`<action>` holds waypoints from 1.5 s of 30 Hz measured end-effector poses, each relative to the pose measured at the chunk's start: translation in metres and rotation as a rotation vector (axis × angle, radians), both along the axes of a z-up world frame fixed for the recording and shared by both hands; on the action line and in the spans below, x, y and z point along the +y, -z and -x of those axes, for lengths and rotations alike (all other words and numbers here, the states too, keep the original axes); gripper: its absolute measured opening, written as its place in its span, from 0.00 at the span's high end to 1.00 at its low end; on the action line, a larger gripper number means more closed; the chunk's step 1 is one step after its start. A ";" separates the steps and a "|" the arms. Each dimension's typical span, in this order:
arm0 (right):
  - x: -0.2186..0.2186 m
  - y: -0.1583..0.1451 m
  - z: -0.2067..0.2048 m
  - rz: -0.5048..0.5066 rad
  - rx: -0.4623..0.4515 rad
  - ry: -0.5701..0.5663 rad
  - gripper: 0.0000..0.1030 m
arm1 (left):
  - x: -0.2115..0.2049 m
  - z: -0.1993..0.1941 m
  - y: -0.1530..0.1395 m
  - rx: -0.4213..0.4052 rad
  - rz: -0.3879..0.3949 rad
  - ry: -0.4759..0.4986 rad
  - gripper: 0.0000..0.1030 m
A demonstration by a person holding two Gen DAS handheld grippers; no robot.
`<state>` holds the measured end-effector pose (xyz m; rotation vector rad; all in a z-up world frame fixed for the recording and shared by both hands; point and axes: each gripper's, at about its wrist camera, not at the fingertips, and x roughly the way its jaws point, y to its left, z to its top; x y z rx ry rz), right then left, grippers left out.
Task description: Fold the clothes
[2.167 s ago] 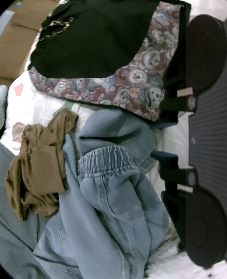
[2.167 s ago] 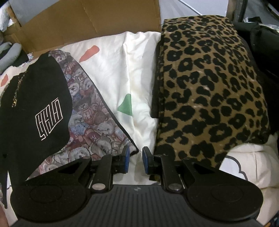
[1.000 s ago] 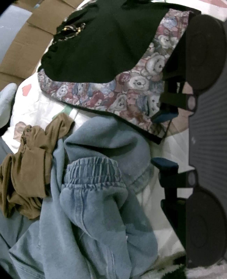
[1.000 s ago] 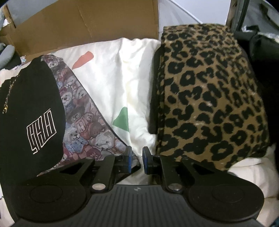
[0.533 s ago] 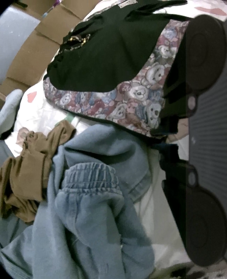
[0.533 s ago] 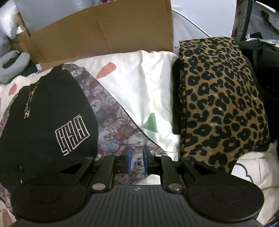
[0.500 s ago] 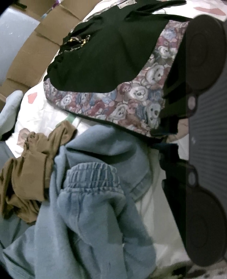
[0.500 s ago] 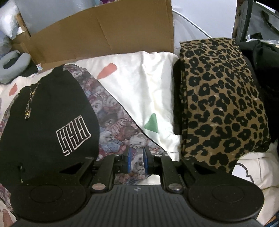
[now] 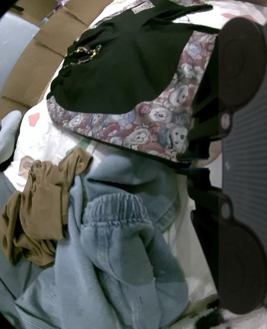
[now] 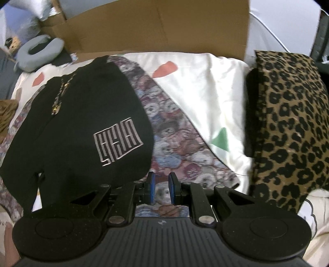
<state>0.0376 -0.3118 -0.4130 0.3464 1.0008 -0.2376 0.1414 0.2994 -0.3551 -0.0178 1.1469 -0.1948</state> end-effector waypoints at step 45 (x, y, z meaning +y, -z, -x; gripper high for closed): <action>0.022 -0.032 0.002 -0.229 -0.315 -0.177 0.27 | -0.247 -0.033 -0.100 0.080 0.071 0.297 0.94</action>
